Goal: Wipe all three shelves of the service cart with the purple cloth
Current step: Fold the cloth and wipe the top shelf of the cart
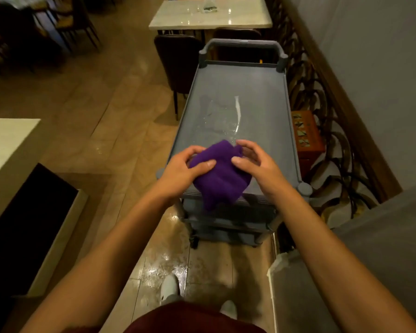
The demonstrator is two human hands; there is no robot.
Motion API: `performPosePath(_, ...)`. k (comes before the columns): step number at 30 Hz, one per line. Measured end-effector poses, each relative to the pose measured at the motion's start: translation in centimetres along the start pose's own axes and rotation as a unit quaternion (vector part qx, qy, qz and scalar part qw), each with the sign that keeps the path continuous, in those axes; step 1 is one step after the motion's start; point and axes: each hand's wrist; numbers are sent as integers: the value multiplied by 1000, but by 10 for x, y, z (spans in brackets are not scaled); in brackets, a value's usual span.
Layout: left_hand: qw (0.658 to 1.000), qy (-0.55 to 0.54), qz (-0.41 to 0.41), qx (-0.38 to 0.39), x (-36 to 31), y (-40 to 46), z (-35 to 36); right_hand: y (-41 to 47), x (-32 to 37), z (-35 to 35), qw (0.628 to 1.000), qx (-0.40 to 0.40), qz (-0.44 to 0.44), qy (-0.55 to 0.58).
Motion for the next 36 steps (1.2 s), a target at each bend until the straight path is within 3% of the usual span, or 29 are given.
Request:
performPosePath(3, 985, -170, -32, -28, -14, -6, -24, 0, -1, 20, 970, 88, 98, 204)
performPosePath(6, 980, -184, -58, -48, -12, -13, -47, 6, -10, 60, 926, 139, 136, 322)
performPosePath(12, 986, -76, -86, -119, 11, -22, -134, 44, -9, 161, 977, 27, 123, 175)
performPosePath(15, 982, -107, -143, -61, 15, -20, -186, 63, -1, 200, 985, 23, 117, 127)
performPosePath(21, 965, -152, -191, 100, 6, 0, -297, 110, 22, 285, 987, 87, 114, 65)
performPosePath(25, 971, -147, -191, -8, 10, 24, -335, 146, 13, 333, 991, -64, 116, -23)
performPosePath(29, 963, -161, -171, -128, 21, 58, -365, 171, -8, 353, 958, -243, 76, -132)
performPosePath(30, 959, -171, -161, -157, 24, 67, -368, 175, -14, 358, 958, -242, 88, -125)
performPosePath(32, 948, -214, -140, -189, 29, 85, -371, 189, -18, 375, 972, -167, 156, -61)
performPosePath(34, 935, -272, -134, -182, 35, 112, -372, 224, -18, 396, 969, -102, 212, 79)
performPosePath(36, 927, -318, -122, -159, 40, 139, -374, 269, -12, 407, 949, -119, 190, 219)
Point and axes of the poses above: each hand's wrist, its own y-axis towards the middle knuckle, its own z-axis out of the palm, x = y × z, and after that the axes turned 1 degree about z, right-handed
